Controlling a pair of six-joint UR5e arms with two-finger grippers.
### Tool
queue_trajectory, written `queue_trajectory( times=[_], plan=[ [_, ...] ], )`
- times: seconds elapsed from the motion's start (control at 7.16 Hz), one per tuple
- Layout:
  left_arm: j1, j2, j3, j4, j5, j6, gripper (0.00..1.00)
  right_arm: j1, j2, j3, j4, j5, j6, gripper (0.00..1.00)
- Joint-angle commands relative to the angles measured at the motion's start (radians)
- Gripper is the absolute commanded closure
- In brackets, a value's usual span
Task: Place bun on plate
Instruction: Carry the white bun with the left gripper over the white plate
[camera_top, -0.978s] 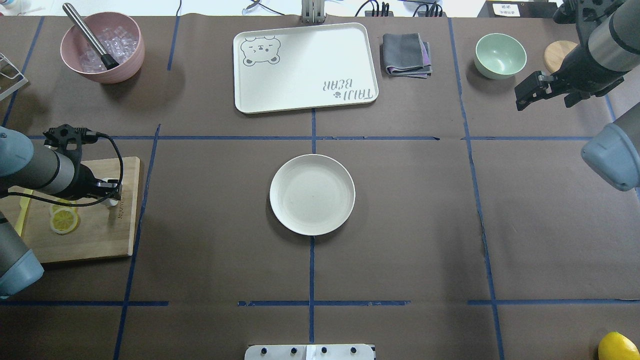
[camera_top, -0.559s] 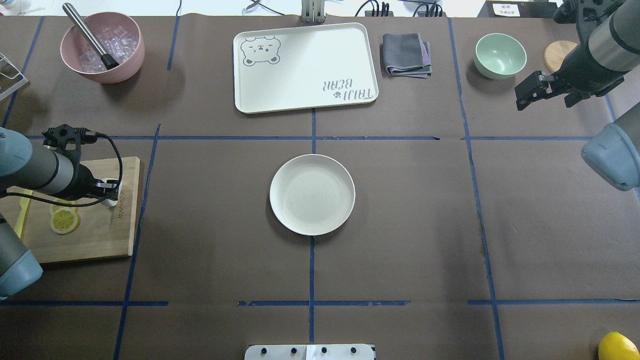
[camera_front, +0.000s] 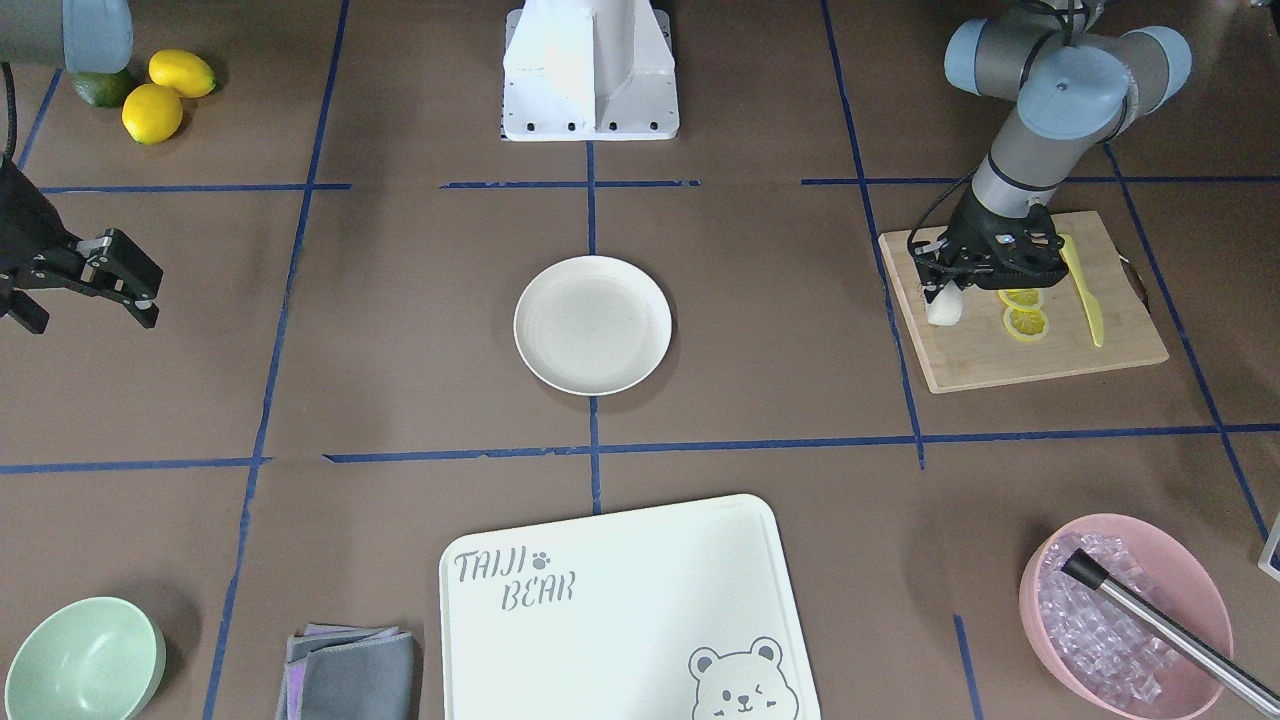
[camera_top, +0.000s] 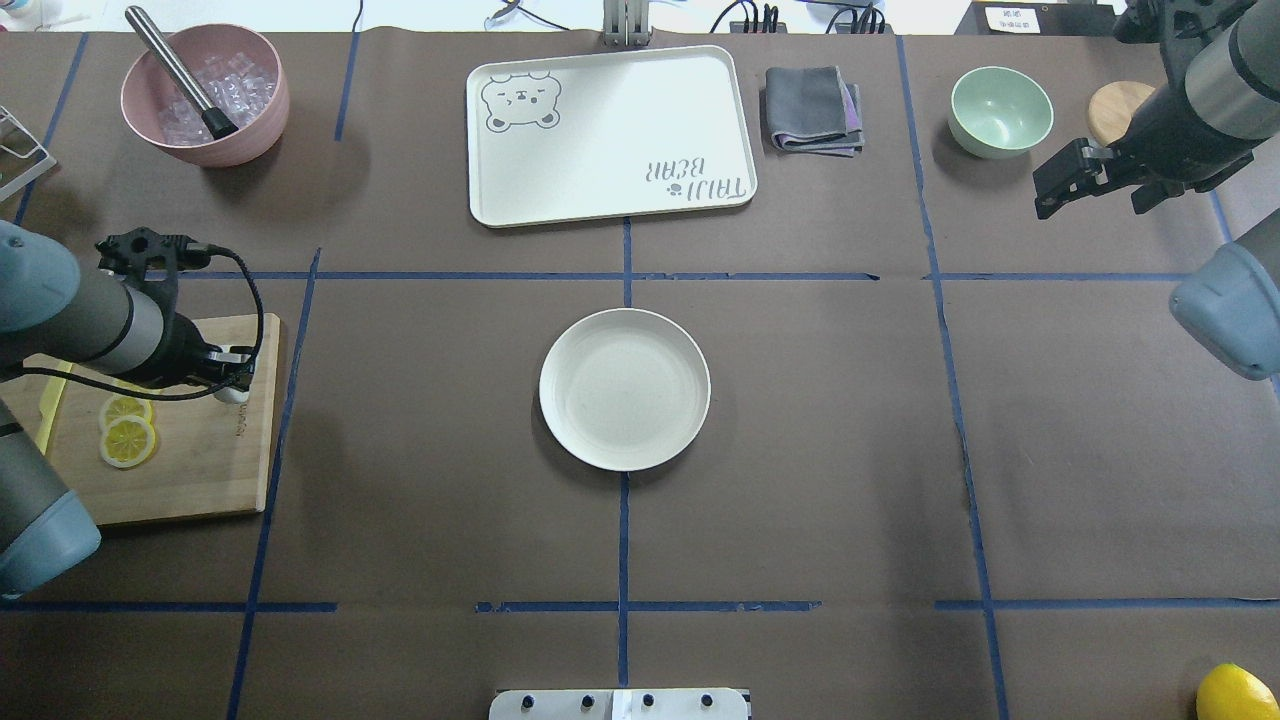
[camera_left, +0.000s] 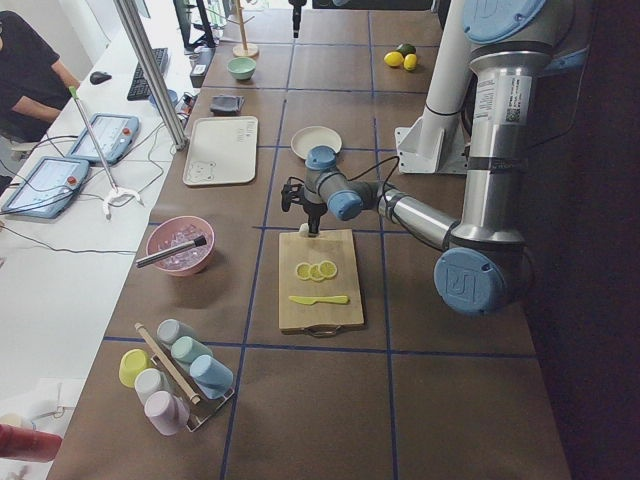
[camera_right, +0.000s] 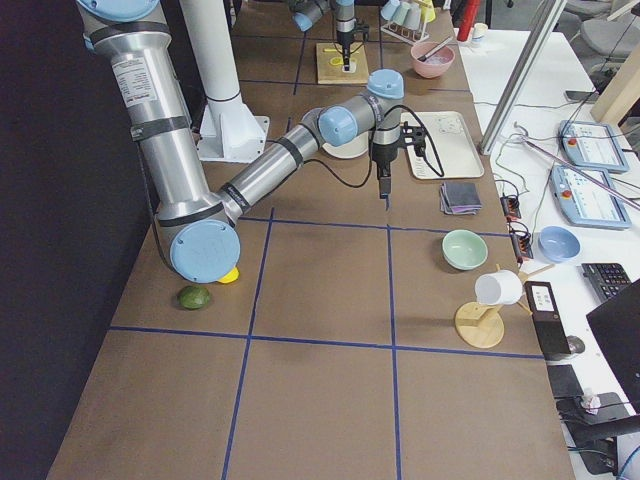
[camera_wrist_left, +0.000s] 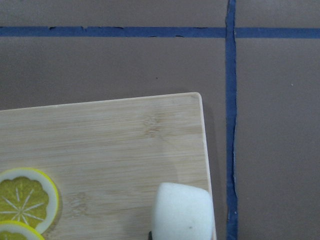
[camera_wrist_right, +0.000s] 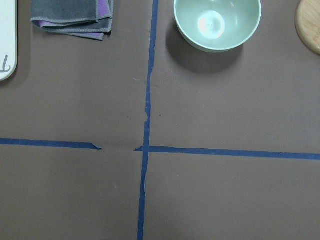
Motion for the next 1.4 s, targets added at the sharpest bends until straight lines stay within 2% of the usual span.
queue_trajectory(
  times=[0.0, 0.14, 0.28, 0.42, 0.7, 0.84, 1.12, 1.26],
  plan=[
    [0.04, -0.224, -0.049, 0.287, 0.006, -0.1, 0.68, 0.002, -0.002, 0.001, 0.0, 0.001, 0.0, 0.0],
    [0.159, -0.325, -0.023, 0.337, 0.014, -0.224, 0.68, 0.005, -0.01, 0.003, 0.0, 0.001, 0.0, 0.0],
    [0.19, -0.461, 0.079, 0.338, 0.018, -0.329, 0.68, 0.01, -0.016, 0.003, 0.001, 0.001, 0.0, 0.0],
    [0.236, -0.577, 0.185, 0.335, 0.072, -0.351, 0.68, 0.015, -0.019, 0.003, 0.003, 0.001, -0.002, 0.0],
    [0.267, -0.779, 0.377, 0.322, 0.086, -0.4, 0.68, 0.015, -0.039, 0.003, 0.009, 0.001, -0.003, 0.0],
    [0.266, -0.835, 0.463, 0.304, 0.088, -0.399, 0.68, 0.015, -0.041, 0.003, 0.009, 0.001, -0.002, 0.0],
    [0.267, -0.834, 0.58, 0.162, 0.109, -0.397, 0.68, 0.018, -0.041, 0.003, 0.009, 0.002, -0.002, 0.0],
    [0.27, -0.831, 0.588, 0.144, 0.109, -0.397, 0.68, 0.021, -0.041, 0.003, 0.009, 0.002, -0.003, 0.0]
  ],
)
